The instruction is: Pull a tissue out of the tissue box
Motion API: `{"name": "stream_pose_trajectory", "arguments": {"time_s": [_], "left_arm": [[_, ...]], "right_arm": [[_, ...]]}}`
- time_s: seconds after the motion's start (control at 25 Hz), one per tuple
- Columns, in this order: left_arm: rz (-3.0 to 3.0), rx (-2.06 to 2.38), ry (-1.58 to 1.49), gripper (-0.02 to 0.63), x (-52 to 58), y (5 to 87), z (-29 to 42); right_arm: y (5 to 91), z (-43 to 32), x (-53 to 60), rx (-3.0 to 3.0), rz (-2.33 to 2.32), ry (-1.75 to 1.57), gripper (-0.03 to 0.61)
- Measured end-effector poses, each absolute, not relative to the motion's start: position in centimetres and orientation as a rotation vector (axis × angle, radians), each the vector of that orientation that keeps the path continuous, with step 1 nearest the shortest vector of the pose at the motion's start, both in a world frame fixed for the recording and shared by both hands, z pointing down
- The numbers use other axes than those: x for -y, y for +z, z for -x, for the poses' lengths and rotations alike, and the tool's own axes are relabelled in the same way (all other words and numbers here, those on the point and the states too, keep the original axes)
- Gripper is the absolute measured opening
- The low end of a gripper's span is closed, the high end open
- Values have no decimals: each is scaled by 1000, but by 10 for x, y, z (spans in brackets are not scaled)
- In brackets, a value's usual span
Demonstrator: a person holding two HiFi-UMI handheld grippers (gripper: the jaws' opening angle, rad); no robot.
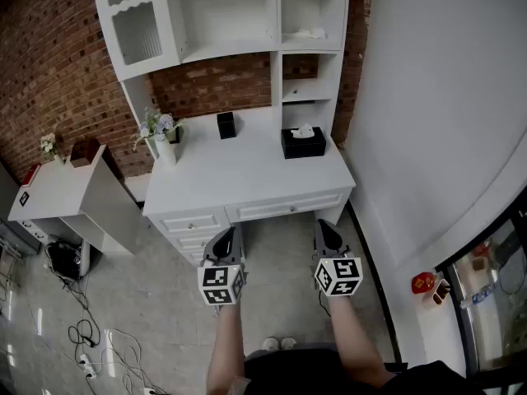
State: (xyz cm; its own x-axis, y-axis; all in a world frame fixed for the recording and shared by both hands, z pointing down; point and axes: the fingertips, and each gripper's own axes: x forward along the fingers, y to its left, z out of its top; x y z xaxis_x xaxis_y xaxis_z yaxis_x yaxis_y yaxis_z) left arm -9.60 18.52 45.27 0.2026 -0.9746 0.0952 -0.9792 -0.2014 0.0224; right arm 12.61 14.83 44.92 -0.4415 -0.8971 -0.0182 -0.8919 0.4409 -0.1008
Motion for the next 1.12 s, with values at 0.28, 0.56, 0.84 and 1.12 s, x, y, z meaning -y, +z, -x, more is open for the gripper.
{"name": "stream_pose_trajectory", "arguments": {"time_s": [0.28,0.56,0.84,1.12], "left_arm": [[-2374,1927,86,9,-185,454,96],[-2372,1917,83,9,-183,456,96],[-2367,1897,80,9,-181,461,97],[-2370,1887,81,9,-177,463,99]], "right_arm": [[445,-123,-147,-2610,1611,-110,-3],[446,-119,-146,-2625,1602,-107,-3],[445,-113,-147,-2643,1561,-111,-2],[445,-109,-145,-2648,1557,-108,19]]}}
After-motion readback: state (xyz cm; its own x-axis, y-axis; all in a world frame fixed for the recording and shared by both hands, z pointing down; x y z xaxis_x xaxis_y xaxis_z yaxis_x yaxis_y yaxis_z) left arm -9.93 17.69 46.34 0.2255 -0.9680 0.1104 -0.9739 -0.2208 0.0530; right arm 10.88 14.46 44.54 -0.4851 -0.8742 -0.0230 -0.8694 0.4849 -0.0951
